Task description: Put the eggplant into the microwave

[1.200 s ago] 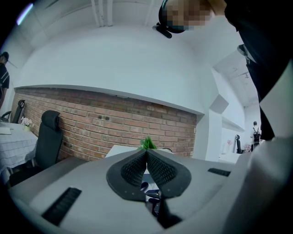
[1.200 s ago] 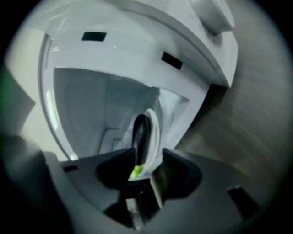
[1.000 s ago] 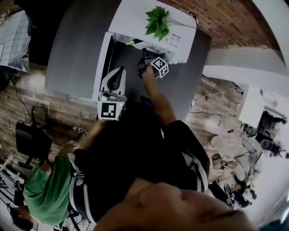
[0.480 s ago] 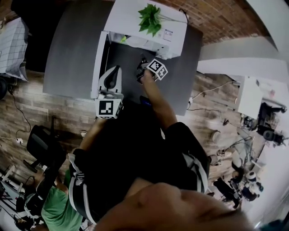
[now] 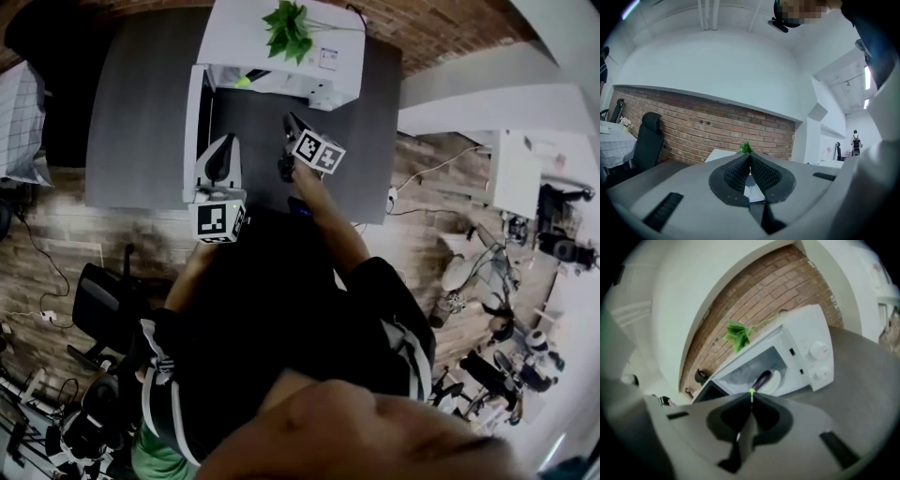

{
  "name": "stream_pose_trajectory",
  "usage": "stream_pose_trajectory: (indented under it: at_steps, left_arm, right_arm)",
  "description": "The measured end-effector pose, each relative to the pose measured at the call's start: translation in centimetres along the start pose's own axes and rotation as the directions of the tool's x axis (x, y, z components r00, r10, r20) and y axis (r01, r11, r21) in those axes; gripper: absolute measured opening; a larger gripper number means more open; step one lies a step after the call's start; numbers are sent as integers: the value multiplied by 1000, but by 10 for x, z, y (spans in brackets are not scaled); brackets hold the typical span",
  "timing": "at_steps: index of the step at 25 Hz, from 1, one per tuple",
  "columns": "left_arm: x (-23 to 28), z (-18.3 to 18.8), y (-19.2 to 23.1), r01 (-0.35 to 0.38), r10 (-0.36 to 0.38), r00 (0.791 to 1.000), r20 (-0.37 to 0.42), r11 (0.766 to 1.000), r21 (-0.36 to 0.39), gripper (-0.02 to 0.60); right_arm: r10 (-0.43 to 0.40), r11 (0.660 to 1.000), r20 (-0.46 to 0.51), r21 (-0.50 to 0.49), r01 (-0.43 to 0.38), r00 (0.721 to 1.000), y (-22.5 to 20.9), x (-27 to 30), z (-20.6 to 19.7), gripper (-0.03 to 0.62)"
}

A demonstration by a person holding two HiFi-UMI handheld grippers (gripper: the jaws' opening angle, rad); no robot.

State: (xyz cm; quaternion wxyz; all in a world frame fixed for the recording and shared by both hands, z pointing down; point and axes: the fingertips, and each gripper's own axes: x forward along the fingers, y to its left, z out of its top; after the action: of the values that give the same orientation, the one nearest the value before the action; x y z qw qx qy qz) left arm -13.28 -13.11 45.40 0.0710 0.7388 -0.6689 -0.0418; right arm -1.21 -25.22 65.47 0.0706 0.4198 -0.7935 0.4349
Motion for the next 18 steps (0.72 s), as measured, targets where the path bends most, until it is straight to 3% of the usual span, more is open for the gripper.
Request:
stream_pose_trajectory:
  at_steps: [8,18]
  left_arm:
    - [0,-4,-9,35,-35,999,-5,999,9,37]
    - [-7,-7,-16,57,-57,998,-22,998,17,37]
  right_arm:
    - [-3,956,83,-292,27,997,37,-50,22,35]
    - [69,918,154,-397,-2,986,92,-110,21,35]
